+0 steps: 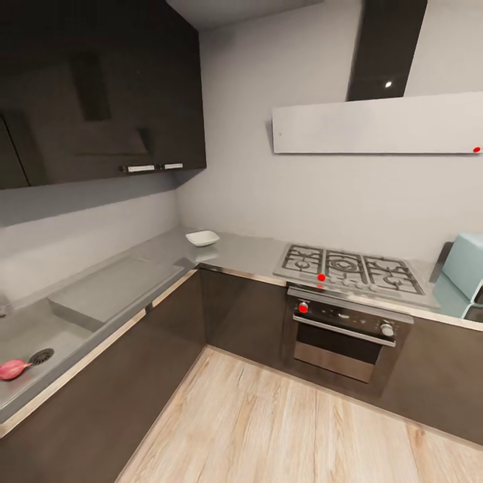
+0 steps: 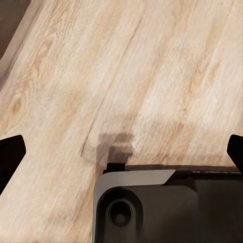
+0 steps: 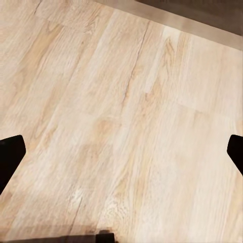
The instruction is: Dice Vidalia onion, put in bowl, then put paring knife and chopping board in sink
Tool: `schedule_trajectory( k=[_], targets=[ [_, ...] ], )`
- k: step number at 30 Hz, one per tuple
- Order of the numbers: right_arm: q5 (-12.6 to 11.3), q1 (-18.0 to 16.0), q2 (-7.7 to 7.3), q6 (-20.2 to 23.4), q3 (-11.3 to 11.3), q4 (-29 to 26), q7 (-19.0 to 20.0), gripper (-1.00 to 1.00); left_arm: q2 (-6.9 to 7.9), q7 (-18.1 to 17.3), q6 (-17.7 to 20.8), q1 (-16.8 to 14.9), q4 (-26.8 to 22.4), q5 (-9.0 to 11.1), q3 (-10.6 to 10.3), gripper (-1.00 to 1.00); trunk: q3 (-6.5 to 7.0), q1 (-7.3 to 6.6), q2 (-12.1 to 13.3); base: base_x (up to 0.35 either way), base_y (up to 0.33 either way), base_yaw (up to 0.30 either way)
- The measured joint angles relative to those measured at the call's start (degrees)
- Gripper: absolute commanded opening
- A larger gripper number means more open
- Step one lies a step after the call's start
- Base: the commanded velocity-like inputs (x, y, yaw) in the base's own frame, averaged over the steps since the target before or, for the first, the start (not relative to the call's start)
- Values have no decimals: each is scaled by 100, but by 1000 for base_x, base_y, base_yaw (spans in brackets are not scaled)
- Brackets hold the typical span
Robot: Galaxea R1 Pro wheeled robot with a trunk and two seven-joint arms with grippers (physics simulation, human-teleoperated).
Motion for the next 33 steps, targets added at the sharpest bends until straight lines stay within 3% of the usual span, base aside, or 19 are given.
schedule_trajectory(
  k=[28,33],
  targets=[
    [0,0,0,5,1,-7,0,100,0,0,2,-2,-7,0,0,100,495,-615,1118,0,0,0],
    [1,0,0,5,2,-7,0,100,0,0,1,-2,-9,0,0,100,496,-616,1120,0,0,0]
  ],
)
